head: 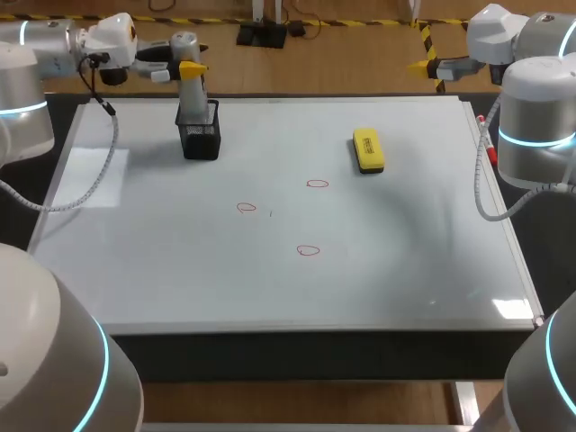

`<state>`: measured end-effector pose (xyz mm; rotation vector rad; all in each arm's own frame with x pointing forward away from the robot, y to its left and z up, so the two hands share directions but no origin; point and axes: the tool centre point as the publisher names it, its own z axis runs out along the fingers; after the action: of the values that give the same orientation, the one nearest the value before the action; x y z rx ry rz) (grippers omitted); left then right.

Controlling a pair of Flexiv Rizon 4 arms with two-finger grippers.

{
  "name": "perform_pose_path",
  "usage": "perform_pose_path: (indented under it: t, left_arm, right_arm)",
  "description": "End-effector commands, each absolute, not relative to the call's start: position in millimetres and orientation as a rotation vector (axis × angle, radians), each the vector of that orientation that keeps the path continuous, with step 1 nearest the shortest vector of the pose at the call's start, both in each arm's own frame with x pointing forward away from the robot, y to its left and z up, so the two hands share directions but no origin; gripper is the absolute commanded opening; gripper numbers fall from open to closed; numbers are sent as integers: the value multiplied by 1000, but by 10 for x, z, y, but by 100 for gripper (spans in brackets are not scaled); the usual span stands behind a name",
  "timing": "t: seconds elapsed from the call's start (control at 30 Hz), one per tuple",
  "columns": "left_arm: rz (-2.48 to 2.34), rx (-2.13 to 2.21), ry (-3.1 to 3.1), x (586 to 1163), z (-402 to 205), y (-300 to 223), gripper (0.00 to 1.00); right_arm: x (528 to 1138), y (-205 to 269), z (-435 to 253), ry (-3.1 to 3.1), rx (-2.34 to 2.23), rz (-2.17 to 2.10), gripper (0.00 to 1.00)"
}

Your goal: Pick up the inspection probe, press it on each red-marked spot on the whiteboard one by one, put down the probe, pick up the eraser, and wipe off all the red marks.

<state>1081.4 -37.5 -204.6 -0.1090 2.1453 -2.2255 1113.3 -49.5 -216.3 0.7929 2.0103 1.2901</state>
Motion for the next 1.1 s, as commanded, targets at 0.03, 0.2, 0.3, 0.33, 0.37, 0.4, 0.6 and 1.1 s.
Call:
perform_pose_path:
  t: [0.03,0.2,0.3,0.33,0.37,0.4,0.6,1.1]
  left_arm:
    - [-2195,-143,2124,10747,-1953,-386,0]
    - [-2194,-125,2114,10753,-1896,-385,0]
    - [-2198,-118,2104,10750,-1847,-391,0]
    - [-2200,-111,2099,10747,-1825,-392,0]
    - [-2202,-107,2096,10748,-1809,-386,0]
    - [-2200,-104,2094,10747,-1790,-384,0]
    - [-2207,-110,2076,10714,-1682,-333,0]
    - [-2157,-195,2068,10312,-1525,-204,0]
  right_arm:
    - [11137,-497,-2161,2012,793,1289,100]
    - [11137,-497,-2161,2012,793,1289,100]
    - [11137,-497,-2161,2012,793,1289,100]
    - [11137,-497,-2161,2012,793,1289,100]
    - [11137,-497,-2161,2012,793,1289,100]
    - [11137,-497,-2161,2012,793,1289,100]
    - [11137,-497,-2161,2012,793,1289,100]
    - [11137,-497,-2161,2012,793,1289,100]
